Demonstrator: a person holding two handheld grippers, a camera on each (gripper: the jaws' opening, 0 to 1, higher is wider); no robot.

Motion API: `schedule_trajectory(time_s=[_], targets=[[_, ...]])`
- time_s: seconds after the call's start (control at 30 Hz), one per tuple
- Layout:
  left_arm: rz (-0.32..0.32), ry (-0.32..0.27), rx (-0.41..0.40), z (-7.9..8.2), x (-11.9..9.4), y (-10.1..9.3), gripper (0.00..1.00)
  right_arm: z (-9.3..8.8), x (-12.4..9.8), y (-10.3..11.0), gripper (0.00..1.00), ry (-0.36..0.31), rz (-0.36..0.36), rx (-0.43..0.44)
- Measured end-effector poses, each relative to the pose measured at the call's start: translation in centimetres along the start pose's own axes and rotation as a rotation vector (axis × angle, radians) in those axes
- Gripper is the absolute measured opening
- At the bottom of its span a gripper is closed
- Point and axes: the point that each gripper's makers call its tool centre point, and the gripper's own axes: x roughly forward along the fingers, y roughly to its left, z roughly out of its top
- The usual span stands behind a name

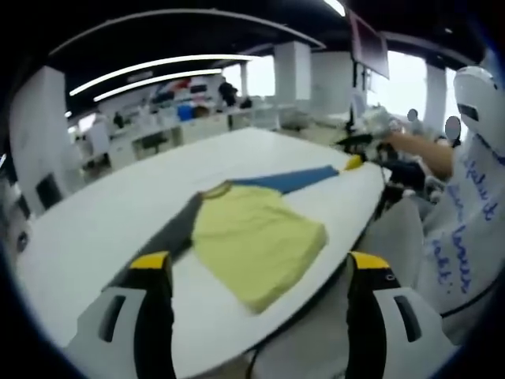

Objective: Fold the garment on the visible template until the final outline fits inside the template.

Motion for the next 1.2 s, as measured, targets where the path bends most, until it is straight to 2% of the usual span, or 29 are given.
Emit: schedule_trajectory(time_s=[0.47,0.63,0.83,1.03,1.2], targets=[[-0.061,-0.033,0.03,-0.3,-1.8,2.2,0.87,0.7,-1.1,4.2,1.0,-0.038,-0.054,0.042],[-0.079,-0.027,0.038,-1.2,-2.6,2.9,0.87,1.3,-1.2,6.7,1.0,-0.041,-0.053,0.04],[-0.098,-0.026,0.036,-2.0,-3.4,3.5,0.87,2.2,-1.3,8.1,1.0,-0.078,-0.082,0.026],[-0.11,-0.026,0.036,-2.7,-3.8,4.2,0.87,2.2,-1.3,9.8,1.0,-0.068,-0.06,0.028],[-0.124,-0.001,0.041,-3.4,-3.6,4.3,0.88,2.5,-1.7,11.0,1.0,-0.078,-0.067,0.012]])
